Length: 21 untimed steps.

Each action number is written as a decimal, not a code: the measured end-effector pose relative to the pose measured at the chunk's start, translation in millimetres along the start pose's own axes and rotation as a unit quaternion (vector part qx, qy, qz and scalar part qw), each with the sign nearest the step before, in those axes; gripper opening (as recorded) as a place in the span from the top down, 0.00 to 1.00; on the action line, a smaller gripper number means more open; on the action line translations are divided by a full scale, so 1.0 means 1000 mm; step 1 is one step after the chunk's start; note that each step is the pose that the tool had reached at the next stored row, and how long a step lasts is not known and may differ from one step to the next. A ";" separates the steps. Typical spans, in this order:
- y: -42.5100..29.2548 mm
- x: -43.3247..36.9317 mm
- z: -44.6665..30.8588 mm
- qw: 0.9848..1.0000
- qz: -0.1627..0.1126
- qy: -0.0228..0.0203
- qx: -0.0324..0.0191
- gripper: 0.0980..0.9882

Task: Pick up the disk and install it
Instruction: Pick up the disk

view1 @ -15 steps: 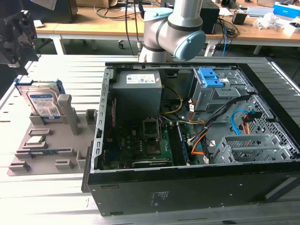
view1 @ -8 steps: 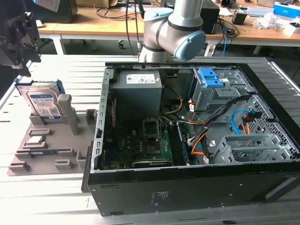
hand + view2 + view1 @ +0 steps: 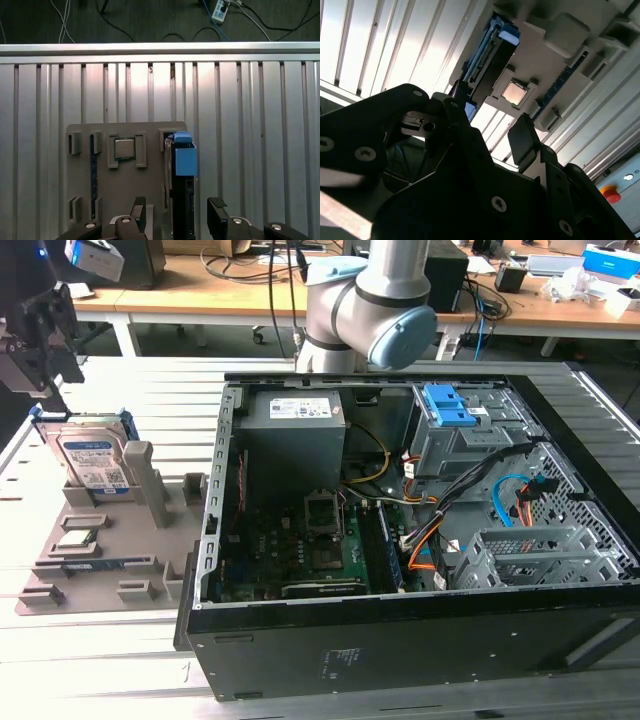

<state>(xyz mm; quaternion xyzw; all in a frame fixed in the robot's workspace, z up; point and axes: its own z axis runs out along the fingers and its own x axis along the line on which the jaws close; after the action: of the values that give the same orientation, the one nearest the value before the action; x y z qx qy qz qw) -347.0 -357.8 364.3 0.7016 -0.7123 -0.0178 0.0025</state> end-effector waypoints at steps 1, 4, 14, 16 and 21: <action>0.0028 -0.0036 0.0022 1.000 0.000 0.000 0.000 0.44; 0.0062 -0.0078 0.0088 1.000 0.000 0.000 0.000 0.44; 0.0107 -0.0120 0.0359 1.000 -0.002 0.001 0.000 0.44; 0.0123 -0.0121 0.0398 1.000 -0.002 0.001 0.000 0.44; 0.0149 -0.0120 0.0535 1.000 -0.004 0.003 0.000 0.44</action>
<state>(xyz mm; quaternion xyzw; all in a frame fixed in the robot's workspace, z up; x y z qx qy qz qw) -363.2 -344.5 311.5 0.7043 -0.7097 -0.0160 0.0043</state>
